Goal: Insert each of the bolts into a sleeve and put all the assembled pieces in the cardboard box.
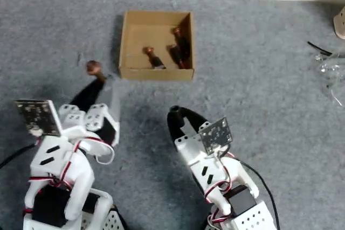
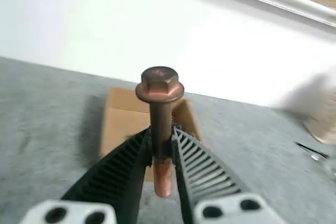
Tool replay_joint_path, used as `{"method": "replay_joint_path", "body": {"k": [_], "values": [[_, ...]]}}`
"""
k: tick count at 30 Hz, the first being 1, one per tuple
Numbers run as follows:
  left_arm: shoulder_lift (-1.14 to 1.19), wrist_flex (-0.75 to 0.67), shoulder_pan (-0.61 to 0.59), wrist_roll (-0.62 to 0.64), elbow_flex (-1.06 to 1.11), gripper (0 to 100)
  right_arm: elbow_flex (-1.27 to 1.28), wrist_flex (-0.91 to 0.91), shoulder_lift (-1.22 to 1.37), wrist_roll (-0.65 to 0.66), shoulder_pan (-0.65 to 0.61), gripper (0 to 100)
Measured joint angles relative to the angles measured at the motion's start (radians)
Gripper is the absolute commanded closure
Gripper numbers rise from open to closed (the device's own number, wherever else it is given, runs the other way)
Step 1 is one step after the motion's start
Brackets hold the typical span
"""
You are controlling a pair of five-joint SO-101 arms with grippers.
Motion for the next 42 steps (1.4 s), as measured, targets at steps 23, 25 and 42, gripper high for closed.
{"method": "replay_joint_path", "body": {"k": [23,25,42], "values": [[0.002,0.025,0.173,0.106,0.121,100,0.0,-0.002,0.0,0.127,-0.178,99.4],[0.0,0.021,0.17,0.163,0.16,100,0.0,-0.002,0.0,0.127,-0.178,99.4],[0.002,0.015,0.17,0.253,0.189,100,0.0,-0.002,0.0,0.127,-0.178,99.4]]}}
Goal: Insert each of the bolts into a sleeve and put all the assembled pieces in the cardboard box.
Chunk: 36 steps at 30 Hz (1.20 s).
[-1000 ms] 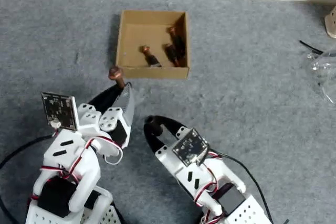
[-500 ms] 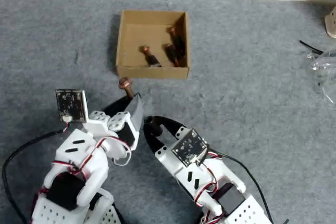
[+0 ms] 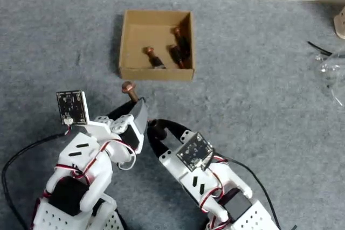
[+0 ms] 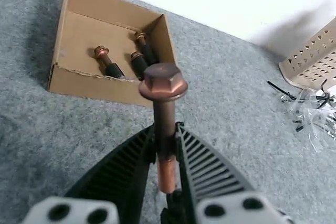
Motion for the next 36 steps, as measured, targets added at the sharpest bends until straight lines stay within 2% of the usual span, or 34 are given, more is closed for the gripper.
{"method": "replay_joint_path", "body": {"k": [19,29,36], "values": [[0.0,-0.025,0.118,-0.002,0.04,100,0.0,0.0,0.0,0.002,0.025,99.4],[0.0,-0.025,0.124,0.002,0.043,100,0.0,-0.002,0.0,0.002,0.031,99.4],[-0.015,-0.043,0.13,0.009,0.163,100,0.0,0.002,0.003,0.002,0.032,99.4]]}}
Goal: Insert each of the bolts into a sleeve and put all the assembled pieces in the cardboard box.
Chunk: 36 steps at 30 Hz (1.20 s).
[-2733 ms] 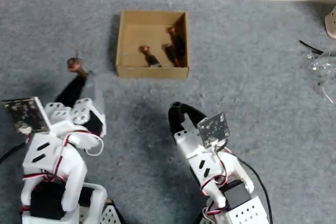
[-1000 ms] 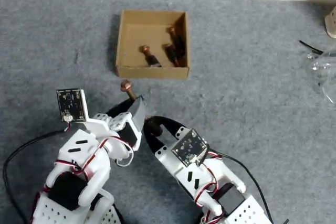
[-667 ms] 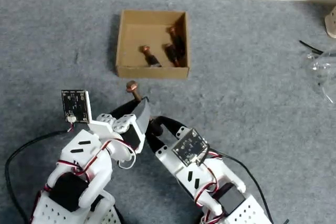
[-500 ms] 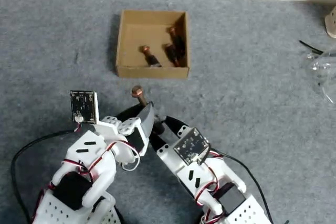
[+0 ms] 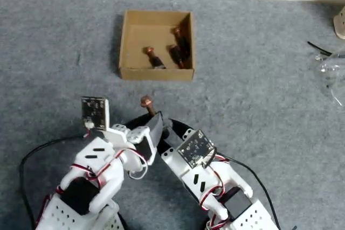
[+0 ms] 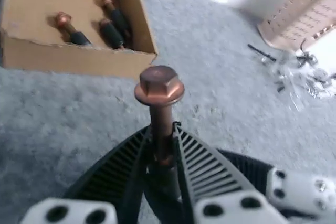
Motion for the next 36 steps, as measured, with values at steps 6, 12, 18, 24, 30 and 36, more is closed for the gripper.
{"method": "replay_joint_path", "body": {"k": [6,12,18,24,30,36], "values": [[0.0,-0.003,0.0,0.0,0.018,99,0.0,0.0,0.003,0.0,0.0,99.4],[0.0,-0.005,0.002,0.0,0.018,96,0.0,0.0,0.003,0.002,0.051,99.4],[0.0,0.0,-0.005,0.0,0.02,71,0.006,0.0,0.003,0.003,0.077,99.4],[0.014,0.006,-0.002,-0.005,0.028,73,0.009,0.0,0.002,0.002,0.094,99.4],[0.014,0.006,-0.003,-0.015,-0.015,77,0.009,-0.002,0.0,0.002,0.097,99.4],[0.014,0.006,-0.003,-0.031,-0.109,78,0.009,-0.002,0.0,0.002,0.097,99.4]]}}
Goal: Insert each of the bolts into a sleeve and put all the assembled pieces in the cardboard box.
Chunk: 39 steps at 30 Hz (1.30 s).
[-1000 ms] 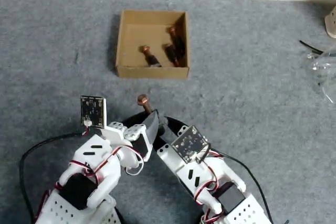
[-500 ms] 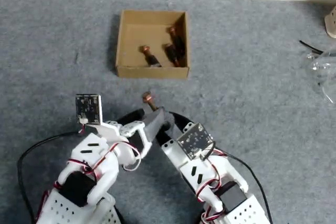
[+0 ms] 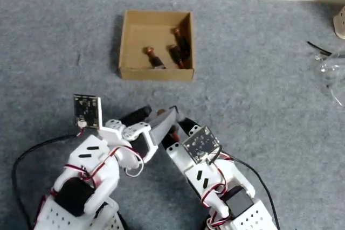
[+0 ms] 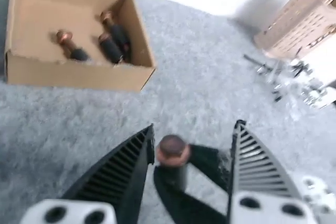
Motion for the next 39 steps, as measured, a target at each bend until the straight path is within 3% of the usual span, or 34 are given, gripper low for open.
{"method": "replay_joint_path", "body": {"k": [9,15,28,35,39], "values": [[-0.011,0.0,-0.006,0.0,-0.133,78,0.0,0.0,0.0,0.0,0.0,99.4],[-0.011,0.006,-0.181,-0.066,-0.138,78,0.0,-0.003,0.0,0.0,0.034,99.4],[-0.011,0.333,-0.457,-0.212,-0.138,78,0.0,-0.028,0.0,0.0,0.061,99.4],[-0.178,0.459,-0.47,-0.265,-0.138,96,0.0,-0.028,0.0,0.0,0.061,99.4],[-0.233,0.486,-0.473,-0.31,-0.137,97,0.0,-0.028,0.0,0.0,0.061,99.4]]}}
